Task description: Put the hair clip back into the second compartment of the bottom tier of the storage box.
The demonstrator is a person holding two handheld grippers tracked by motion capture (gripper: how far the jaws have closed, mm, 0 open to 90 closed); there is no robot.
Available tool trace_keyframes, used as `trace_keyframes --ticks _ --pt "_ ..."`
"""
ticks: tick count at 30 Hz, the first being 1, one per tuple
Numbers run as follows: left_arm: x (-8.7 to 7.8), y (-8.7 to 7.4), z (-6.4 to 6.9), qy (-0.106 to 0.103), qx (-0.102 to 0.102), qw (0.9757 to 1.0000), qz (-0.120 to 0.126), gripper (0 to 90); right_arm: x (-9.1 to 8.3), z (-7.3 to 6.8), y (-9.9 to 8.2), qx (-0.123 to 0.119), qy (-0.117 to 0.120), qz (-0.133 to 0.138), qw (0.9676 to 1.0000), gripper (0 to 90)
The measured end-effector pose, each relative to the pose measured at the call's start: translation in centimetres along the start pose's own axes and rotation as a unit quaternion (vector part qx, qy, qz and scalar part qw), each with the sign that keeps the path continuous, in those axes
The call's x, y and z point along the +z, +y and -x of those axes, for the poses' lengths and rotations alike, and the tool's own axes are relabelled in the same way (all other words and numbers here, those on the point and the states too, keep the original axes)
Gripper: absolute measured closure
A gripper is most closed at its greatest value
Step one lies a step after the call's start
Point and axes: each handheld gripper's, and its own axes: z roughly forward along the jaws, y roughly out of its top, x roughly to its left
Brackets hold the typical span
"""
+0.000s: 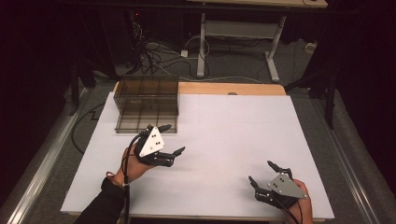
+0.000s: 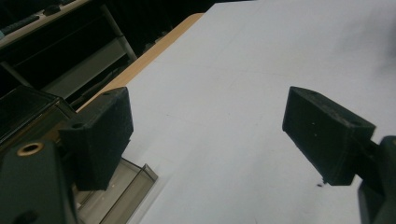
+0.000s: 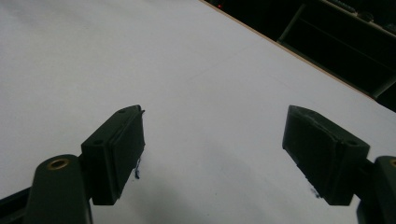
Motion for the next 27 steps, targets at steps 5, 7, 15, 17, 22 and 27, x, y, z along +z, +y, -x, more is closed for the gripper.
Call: trace_keyframes --ticks 5,7,15,17,22,27 --pt "-0.5 -0.2 0.6 -0.006 0.005 1.0 0.001 15.4 0.2 -0.1 0.1 -0.003 0.004 0.002 1.0 21.2" --pt "-0.6 -0.3 0.8 -0.006 0.009 0.9999 -0.001 15.3 0.3 -0.2 0.2 -0.004 0.005 0.002 1.0 21.1" --pt "-1.3 -1.1 0.9 -0.002 0.018 0.9998 -0.005 15.3 0.8 -0.4 0.5 -0.008 0.013 0.003 0.9999 21.1" --pt "-1.6 -1.2 0.9 -0.001 0.019 0.9998 -0.005 15.2 0.9 -0.4 0.5 -0.009 0.015 0.003 0.9999 21.1" --pt "-2.3 -1.5 0.9 0.003 0.028 0.9996 -0.006 15.2 1.1 -0.5 0.6 -0.01 0.017 0.003 0.9998 21.1" --pt "-3.0 -1.9 0.8 0.004 0.029 0.9996 -0.006 15.2 1.0 -0.6 0.6 -0.011 0.018 0.002 0.9998 21.1"
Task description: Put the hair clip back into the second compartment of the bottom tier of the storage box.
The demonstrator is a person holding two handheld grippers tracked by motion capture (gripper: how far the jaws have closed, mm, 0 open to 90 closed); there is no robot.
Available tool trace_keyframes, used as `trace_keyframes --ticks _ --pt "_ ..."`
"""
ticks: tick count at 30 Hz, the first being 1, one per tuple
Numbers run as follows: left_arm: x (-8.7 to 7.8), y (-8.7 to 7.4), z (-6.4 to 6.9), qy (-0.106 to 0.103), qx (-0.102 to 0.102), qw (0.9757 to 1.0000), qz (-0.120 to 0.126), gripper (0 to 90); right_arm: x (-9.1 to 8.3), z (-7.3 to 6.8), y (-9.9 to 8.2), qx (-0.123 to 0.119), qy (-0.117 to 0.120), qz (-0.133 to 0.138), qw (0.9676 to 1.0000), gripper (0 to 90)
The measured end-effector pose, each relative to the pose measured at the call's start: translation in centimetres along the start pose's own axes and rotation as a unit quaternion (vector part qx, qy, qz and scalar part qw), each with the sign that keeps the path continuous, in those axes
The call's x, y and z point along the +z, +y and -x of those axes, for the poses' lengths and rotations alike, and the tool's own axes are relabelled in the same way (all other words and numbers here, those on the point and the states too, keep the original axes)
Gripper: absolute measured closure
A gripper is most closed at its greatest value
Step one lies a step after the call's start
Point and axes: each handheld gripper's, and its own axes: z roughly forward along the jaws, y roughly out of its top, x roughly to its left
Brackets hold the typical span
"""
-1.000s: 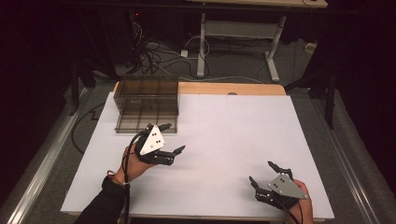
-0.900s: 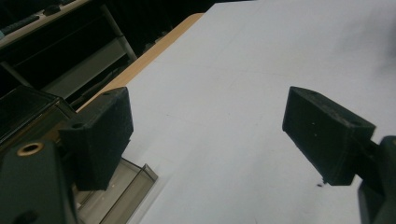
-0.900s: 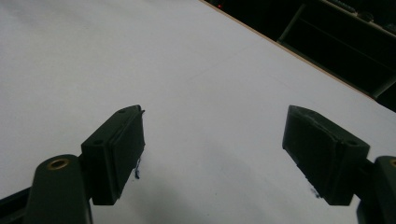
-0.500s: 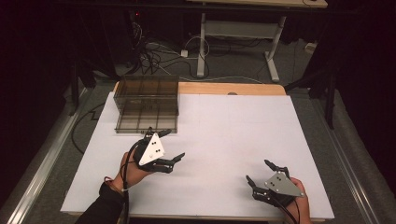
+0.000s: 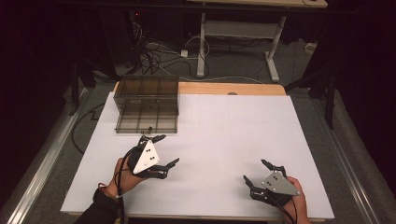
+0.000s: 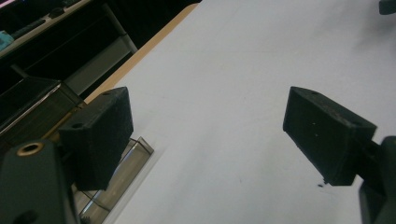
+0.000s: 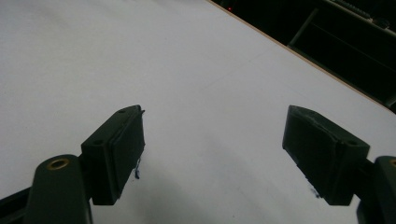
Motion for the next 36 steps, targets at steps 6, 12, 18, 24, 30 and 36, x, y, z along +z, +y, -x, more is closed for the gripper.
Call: trace_keyframes --ticks 6,12,18,24,30,36 --pt "-1.0 -0.6 -0.3 0.006 -0.002 1.0 0.002 15.2 0.0 0.0 0.0 0.0 0.0 0.0 1.0 21.1" --pt "-2.1 -1.4 -0.6 0.011 -0.006 0.9999 -0.001 15.2 0.0 0.0 -0.1 0.0 0.002 -0.002 1.0 21.1" --pt "-2.9 -2.7 -0.9 0.022 -0.02 0.9995 -0.01 15.0 -0.1 0.0 0.0 0.0 0.005 0.0 1.0 21.1" --pt "-3.8 -3.9 -1.4 0.031 -0.032 0.9986 -0.028 14.9 0.0 -0.2 0.1 -0.003 0.009 0.0 1.0 21.1" --pt "-4.7 -4.8 -1.7 0.039 -0.045 0.9974 -0.04 14.8 0.0 -0.2 -0.1 -0.007 0.012 0.0 0.9999 21.1" --pt "-5.2 -5.4 -1.8 0.046 -0.048 0.9963 -0.054 14.7 -0.1 -0.3 -0.1 -0.012 0.012 0.0 0.9999 21.1"
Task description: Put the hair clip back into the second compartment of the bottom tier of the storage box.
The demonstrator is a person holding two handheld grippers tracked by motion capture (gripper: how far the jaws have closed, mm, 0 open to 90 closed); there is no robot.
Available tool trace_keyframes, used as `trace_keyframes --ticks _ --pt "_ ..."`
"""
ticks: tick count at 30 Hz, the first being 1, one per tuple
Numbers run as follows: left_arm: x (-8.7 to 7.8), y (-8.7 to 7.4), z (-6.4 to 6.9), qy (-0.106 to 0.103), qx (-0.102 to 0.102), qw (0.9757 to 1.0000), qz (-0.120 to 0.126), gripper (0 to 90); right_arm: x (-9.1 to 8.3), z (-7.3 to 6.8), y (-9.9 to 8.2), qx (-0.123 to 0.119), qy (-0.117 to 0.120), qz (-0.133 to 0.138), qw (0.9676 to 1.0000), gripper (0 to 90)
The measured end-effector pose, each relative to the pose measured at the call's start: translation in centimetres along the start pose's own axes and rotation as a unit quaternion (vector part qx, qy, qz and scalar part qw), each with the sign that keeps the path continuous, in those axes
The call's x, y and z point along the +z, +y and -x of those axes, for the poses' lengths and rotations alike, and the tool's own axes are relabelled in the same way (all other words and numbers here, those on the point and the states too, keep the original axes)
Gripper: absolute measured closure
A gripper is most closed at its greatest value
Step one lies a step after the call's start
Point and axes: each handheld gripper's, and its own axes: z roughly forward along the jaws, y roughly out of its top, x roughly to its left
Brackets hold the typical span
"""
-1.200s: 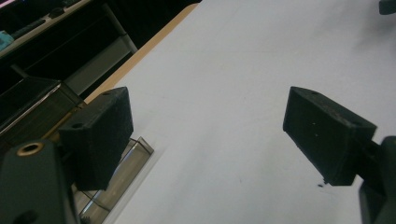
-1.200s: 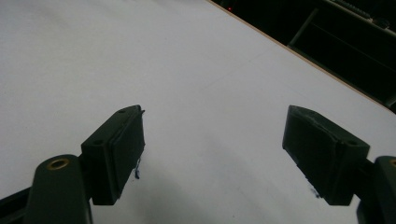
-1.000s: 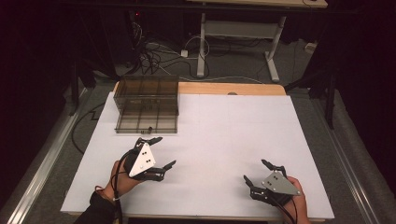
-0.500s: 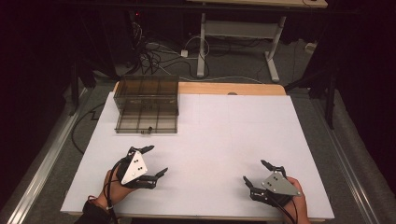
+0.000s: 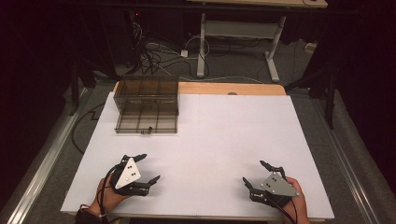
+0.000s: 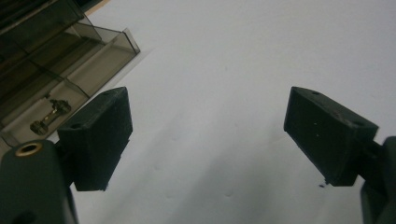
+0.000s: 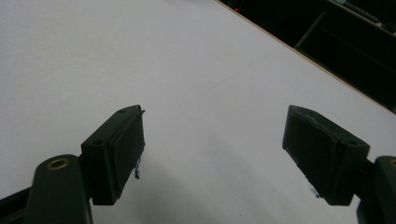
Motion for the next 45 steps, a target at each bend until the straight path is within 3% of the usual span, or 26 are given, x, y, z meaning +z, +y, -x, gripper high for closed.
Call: trace_keyframes --ticks 10,19,45 --pt "-0.03 0.27 0.6 -0.008 0.014 0.9999 0.003 14.7 -0.39 -0.28 0.17 -0.008 -0.002 0.003 1.0 21.1" --pt "-0.39 0.52 0.52 -0.012 0.011 0.9998 0.012 14.7 -0.31 -0.71 0.45 -0.017 -0.003 0.001 0.9999 21.1" --pt "0.38 0.66 0.25 -0.004 0.016 0.9999 0.002 14.7 -0.38 -0.17 0.06 -0.006 0.0 0.003 1.0 21.0"
